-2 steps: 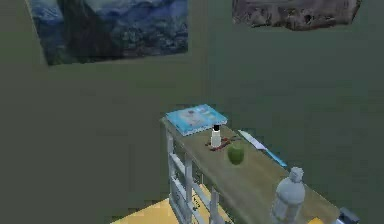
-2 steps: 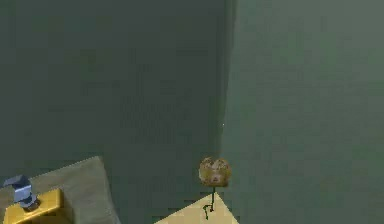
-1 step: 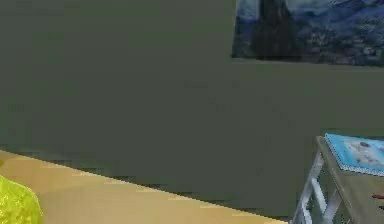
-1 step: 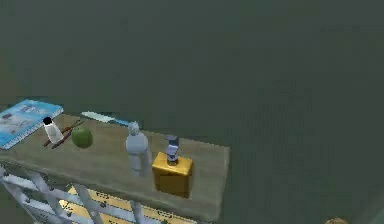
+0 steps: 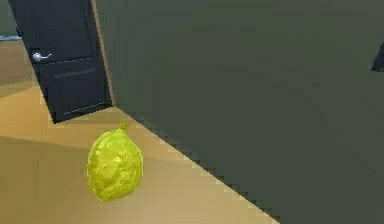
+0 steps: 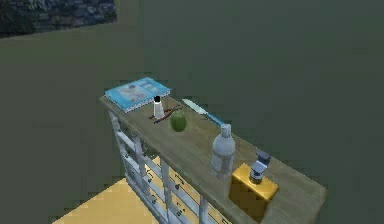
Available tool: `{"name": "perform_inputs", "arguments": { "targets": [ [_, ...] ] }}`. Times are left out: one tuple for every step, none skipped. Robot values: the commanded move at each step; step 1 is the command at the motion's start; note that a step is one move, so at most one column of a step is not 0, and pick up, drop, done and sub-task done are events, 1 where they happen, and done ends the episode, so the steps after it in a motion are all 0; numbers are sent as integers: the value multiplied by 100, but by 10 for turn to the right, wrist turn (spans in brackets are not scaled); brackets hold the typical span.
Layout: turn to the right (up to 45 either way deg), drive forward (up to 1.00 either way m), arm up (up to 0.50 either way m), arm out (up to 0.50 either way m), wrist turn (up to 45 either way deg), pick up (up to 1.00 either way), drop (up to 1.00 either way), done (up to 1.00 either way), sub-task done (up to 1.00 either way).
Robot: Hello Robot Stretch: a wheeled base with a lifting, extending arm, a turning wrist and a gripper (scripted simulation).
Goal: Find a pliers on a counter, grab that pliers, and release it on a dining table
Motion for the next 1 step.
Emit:
{"name": "perform_inputs", "arguments": {
  "targets": [
    [-30, 0, 0, 0, 0, 0, 0, 0, 0]
  ]
}}
